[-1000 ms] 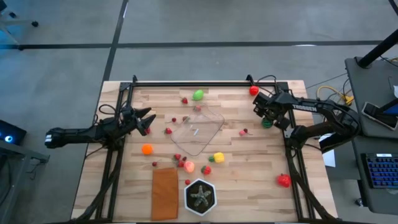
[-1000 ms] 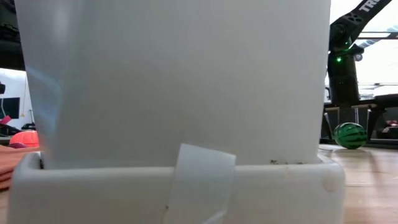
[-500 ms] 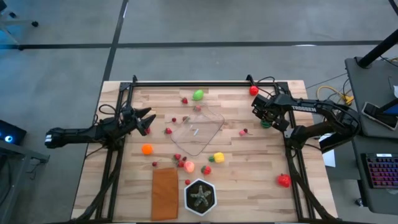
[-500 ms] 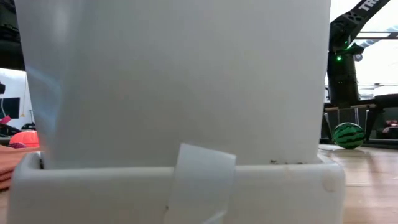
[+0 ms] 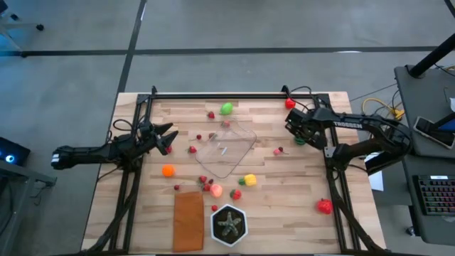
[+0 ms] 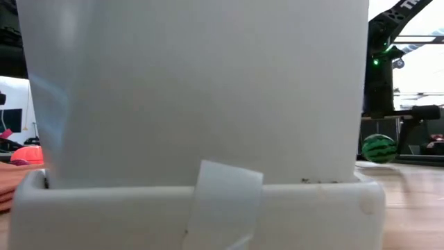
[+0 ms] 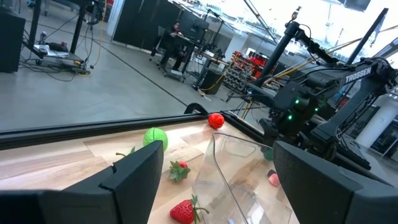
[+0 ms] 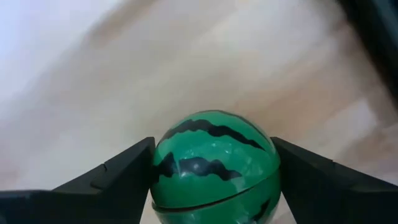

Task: Pick and placing Produce into tupperware
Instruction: Put the green watermelon into the transparent bin

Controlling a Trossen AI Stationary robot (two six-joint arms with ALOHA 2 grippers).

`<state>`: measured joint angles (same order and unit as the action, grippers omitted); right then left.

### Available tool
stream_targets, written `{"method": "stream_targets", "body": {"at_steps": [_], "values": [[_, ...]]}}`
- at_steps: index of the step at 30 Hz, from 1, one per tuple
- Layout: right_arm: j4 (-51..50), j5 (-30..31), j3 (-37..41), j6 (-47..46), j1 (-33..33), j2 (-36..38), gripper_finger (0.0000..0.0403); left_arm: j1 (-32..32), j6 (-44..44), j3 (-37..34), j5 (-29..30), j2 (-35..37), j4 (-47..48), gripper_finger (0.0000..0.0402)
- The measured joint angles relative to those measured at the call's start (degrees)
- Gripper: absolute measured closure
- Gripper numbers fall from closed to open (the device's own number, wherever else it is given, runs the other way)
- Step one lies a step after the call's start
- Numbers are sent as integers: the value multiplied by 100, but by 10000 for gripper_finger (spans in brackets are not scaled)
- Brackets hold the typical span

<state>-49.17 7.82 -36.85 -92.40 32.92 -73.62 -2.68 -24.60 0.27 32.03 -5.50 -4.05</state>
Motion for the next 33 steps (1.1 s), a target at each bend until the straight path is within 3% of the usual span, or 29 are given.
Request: {"method": "stream_targets", "body": {"at_steps": [6, 13, 17, 24, 33], "values": [[184, 693, -836, 672, -403, 8, 107, 1, 0, 0, 0, 0, -3, 114], [2229, 827, -1888, 3895, -1026, 8, 103, 1, -26, 0, 0, 0, -8, 114], [2922, 522, -2373, 5110, -1330, -35, 101, 2, -48, 0, -1, 0, -55, 114], [2837, -855, -3014, 5795, -1649, -857, 108, 2, -7, 0, -4, 1, -113, 114], [2270, -1251, -4022, 5787, -2060, -2695, 100, 0, -44, 0, -24, 0, -140, 114]]}}
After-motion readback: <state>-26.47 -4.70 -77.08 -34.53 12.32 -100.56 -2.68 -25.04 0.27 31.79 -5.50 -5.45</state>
